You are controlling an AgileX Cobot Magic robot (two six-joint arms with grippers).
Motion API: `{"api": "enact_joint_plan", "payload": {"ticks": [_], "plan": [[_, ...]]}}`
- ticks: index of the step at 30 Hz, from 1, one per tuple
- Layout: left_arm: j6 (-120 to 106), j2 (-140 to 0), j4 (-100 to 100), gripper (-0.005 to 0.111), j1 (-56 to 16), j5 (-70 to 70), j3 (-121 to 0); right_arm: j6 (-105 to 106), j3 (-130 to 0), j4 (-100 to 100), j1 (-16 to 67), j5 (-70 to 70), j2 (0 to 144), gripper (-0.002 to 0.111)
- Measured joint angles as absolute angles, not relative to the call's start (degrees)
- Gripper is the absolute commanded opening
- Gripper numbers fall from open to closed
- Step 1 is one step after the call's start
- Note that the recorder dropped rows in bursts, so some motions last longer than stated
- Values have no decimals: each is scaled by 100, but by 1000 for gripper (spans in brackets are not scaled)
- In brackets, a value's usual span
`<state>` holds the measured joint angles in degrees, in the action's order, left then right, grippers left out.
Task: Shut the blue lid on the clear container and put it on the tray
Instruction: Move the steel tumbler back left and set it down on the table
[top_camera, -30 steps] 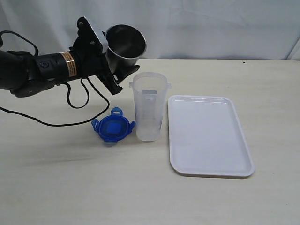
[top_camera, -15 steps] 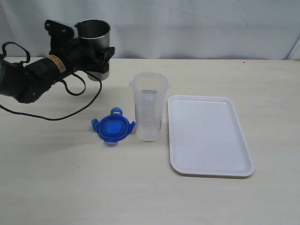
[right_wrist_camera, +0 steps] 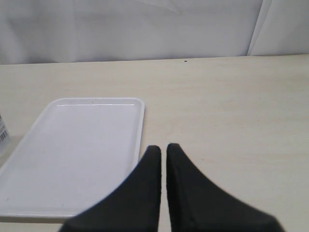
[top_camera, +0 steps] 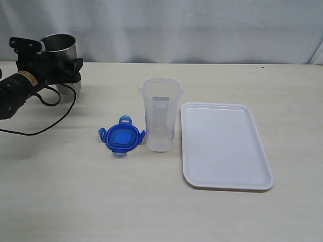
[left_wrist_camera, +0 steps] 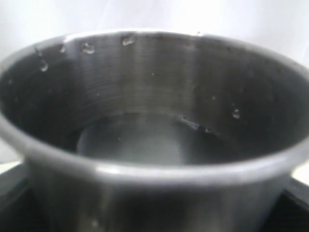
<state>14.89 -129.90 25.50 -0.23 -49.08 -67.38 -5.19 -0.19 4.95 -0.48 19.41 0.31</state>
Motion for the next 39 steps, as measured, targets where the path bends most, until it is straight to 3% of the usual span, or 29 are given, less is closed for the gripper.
{"api": "enact_joint_plan", "payload": {"ticks": [23,25,27,33,36,39], "plan": [[1576,-13443,2561,3,-23,-5412,-6748,-519,-19,495,-48,1941,31,5],[1576,-13443,2561,11,-23,-5412,-6748,-519,-19,495,-48,1941,31,5],[1576,-13443,2561,26,-23,-5412,-6748,-519,-19,495,-48,1941,31,5],[1576,-13443,2561,86,-23,-5412,-6748,-519,-19,495,-48,1941,31,5],[1576,-13443,2540,99,-23,-5581,-6769,-519,-19,495,-48,1941,31,5],[1586,-13393,2529,99,-23,-5664,-6817,-519,-19,495,-48,1941,31,5]]}}
